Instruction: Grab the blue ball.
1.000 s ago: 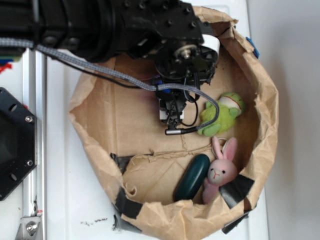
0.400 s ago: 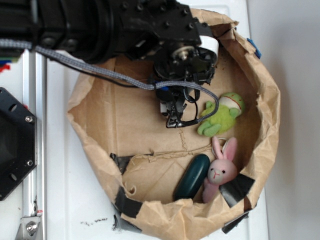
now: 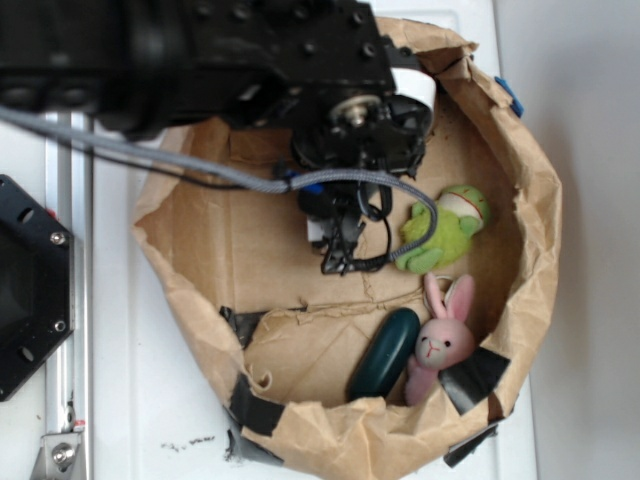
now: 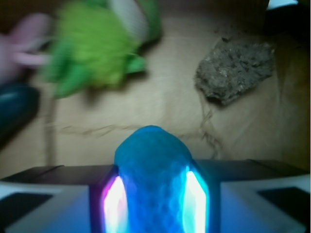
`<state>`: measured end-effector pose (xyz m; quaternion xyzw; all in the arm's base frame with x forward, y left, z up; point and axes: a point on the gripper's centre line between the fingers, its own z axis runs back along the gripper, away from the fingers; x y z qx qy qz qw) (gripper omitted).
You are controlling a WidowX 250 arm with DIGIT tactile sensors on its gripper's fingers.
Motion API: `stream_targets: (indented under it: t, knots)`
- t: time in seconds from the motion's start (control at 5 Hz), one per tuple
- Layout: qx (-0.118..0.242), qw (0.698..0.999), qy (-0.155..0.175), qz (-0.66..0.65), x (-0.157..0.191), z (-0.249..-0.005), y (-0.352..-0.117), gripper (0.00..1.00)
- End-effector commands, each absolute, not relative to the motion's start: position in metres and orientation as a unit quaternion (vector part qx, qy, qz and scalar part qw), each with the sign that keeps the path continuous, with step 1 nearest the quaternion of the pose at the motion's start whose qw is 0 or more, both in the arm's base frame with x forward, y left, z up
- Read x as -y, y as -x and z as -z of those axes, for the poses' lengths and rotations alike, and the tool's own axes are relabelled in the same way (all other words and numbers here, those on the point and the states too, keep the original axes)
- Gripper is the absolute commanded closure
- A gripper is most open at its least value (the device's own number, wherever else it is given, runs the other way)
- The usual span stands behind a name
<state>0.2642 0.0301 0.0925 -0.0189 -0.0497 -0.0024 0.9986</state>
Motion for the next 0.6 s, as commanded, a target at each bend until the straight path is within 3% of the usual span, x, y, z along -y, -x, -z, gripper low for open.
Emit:
stream_targets:
  t: [0.0,0.4]
  knots:
    - [0.138,0.989,0.052,0.016,-0.006,-0.177,-0.274,1.00]
    - [0.129,0.990,0.061,0.008,0.005,-0.184,-0.277,1.00]
